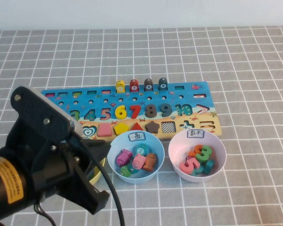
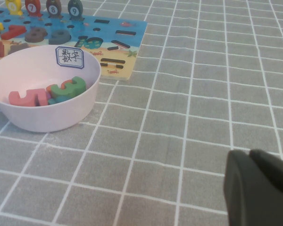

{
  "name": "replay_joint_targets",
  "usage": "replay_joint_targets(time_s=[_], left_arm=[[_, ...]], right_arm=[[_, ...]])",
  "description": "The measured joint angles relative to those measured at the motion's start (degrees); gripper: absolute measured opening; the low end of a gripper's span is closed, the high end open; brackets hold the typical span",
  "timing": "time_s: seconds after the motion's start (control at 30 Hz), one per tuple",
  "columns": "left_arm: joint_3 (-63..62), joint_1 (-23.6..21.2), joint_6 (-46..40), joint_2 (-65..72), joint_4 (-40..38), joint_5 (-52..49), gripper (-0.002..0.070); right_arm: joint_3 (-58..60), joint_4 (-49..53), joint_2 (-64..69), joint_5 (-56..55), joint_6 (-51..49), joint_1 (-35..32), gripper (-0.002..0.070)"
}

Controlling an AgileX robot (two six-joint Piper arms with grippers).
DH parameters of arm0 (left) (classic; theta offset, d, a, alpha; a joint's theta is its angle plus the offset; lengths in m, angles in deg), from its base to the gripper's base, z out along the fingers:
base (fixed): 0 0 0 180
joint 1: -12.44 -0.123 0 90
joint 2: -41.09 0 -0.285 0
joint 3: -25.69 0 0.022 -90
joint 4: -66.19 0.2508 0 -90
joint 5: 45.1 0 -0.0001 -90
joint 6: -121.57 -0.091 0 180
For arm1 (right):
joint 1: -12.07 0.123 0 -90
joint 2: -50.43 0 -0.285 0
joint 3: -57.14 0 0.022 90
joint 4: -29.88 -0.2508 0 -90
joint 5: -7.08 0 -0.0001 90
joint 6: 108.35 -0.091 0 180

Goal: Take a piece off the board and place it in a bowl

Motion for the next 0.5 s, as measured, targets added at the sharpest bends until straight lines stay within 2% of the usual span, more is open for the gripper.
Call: replay_joint_targets(time_s=[0.17,0.27,0.37,0.5], left_arm=[[0.4,0.0,0.0,-0.3,1.6,2.7,-0.0003],[3.5,-1.3,-1.0,-2.6,1.0,10.1,-0.0003],[9.7,-6.2,-7.1,-6.8,-3.8,22.0,-0.0004],[19.5,-15.0,-11.9,-14.6,-9.6,34.8,-0.0004]], right_arm=[[0.0,0.0,0.0,0.0,0.0,0.0,-0.0019],[0.0,0.0,0.0,0.0,0.0,0.0,-0.0019],[0.0,0.0,0.0,0.0,0.0,0.0,-0.0019],[0.0,0.0,0.0,0.0,0.0,0.0,-0.0019]])
